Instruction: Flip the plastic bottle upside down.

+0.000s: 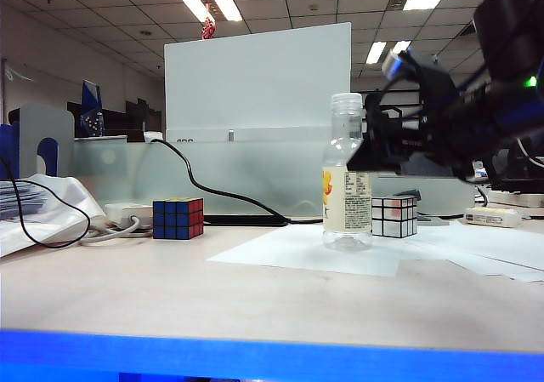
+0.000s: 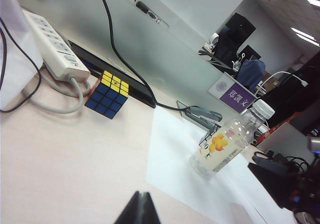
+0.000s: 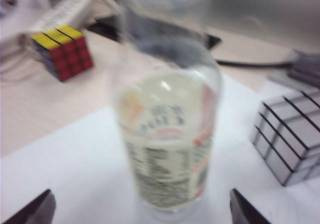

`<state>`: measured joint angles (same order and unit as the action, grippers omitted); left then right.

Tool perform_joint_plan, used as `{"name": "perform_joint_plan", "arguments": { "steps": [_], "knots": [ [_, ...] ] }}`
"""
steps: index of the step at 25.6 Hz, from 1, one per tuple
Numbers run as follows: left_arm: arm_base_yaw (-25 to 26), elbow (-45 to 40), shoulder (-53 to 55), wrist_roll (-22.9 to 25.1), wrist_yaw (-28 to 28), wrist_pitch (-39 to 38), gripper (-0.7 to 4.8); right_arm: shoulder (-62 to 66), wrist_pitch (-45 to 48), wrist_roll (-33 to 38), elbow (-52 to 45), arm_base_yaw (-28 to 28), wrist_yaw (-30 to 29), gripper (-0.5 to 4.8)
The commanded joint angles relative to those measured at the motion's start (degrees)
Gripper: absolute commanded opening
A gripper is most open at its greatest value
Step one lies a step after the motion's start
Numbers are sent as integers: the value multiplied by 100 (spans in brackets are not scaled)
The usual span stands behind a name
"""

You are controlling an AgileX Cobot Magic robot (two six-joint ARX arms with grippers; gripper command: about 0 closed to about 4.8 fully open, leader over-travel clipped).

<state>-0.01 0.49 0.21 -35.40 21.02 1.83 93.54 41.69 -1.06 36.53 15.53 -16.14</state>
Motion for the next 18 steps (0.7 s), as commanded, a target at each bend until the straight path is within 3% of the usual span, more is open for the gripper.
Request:
{"name": "perform_joint_plan", "arguments": {
  "steps": [1, 13, 18],
  "knots": [
    [7, 13, -9, 50, 2, 39, -4, 304, 455, -2, 74, -9, 111, 479],
    [7, 13, -9, 125, 2, -114, -4, 1158, 328, 105, 874, -4, -9, 479],
    [7, 13, -9, 385, -24, -114, -4, 1408, 308, 109, 1139, -4, -11, 479]
  ]
}}
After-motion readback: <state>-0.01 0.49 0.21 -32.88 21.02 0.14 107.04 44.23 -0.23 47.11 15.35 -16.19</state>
